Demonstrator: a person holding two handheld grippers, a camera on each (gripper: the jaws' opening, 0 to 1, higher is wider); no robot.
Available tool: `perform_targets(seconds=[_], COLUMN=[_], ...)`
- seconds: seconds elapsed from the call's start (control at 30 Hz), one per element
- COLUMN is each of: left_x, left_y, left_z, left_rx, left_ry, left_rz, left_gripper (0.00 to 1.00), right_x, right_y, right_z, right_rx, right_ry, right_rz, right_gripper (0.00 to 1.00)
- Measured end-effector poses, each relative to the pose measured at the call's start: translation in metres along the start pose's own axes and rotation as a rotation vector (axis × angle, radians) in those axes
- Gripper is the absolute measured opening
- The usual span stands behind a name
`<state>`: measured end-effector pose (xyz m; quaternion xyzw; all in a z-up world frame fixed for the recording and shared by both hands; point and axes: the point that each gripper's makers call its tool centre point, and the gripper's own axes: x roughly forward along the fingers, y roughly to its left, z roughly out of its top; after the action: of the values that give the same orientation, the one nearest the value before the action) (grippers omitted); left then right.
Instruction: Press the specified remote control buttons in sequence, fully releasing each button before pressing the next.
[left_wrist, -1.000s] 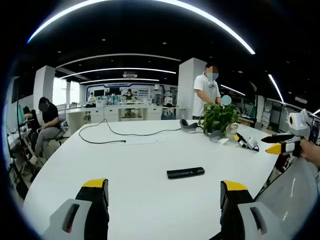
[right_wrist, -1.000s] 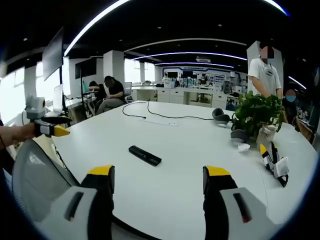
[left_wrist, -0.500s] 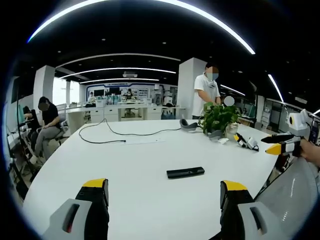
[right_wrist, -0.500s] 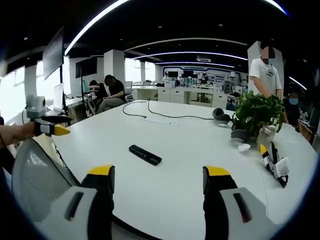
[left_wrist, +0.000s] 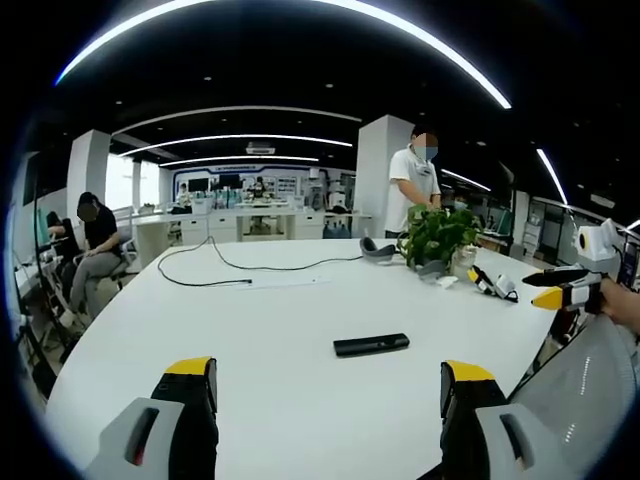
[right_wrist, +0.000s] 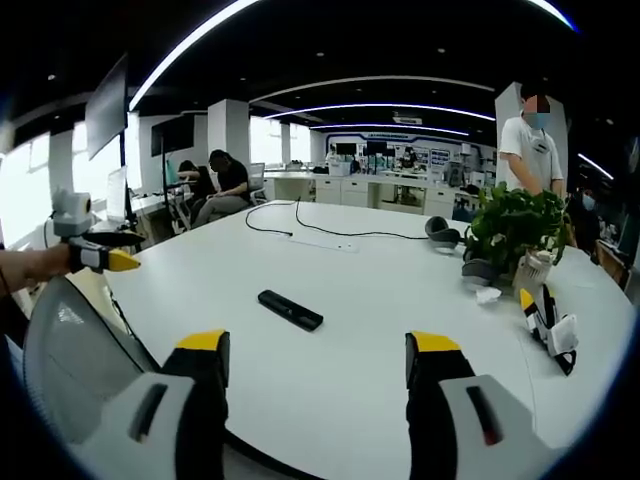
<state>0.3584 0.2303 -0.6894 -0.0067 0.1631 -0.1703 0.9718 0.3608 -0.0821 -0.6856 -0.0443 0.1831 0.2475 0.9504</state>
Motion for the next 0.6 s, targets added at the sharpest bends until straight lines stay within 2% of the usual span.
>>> perform_targets(seconds=[0.6], left_x=[0.001], left_y=[-0.0017], left_z=[-0.0026], left_rx=[0.009], left_ry=[0.015], left_rz=[-0.005], left_gripper=[0.96], right_x=[-0.0003], right_y=[-0.0011], right_z=[0.001], right_rx=[0.005], right_ry=[-0.008], right_rz=[-0.003], right_gripper=[0.74])
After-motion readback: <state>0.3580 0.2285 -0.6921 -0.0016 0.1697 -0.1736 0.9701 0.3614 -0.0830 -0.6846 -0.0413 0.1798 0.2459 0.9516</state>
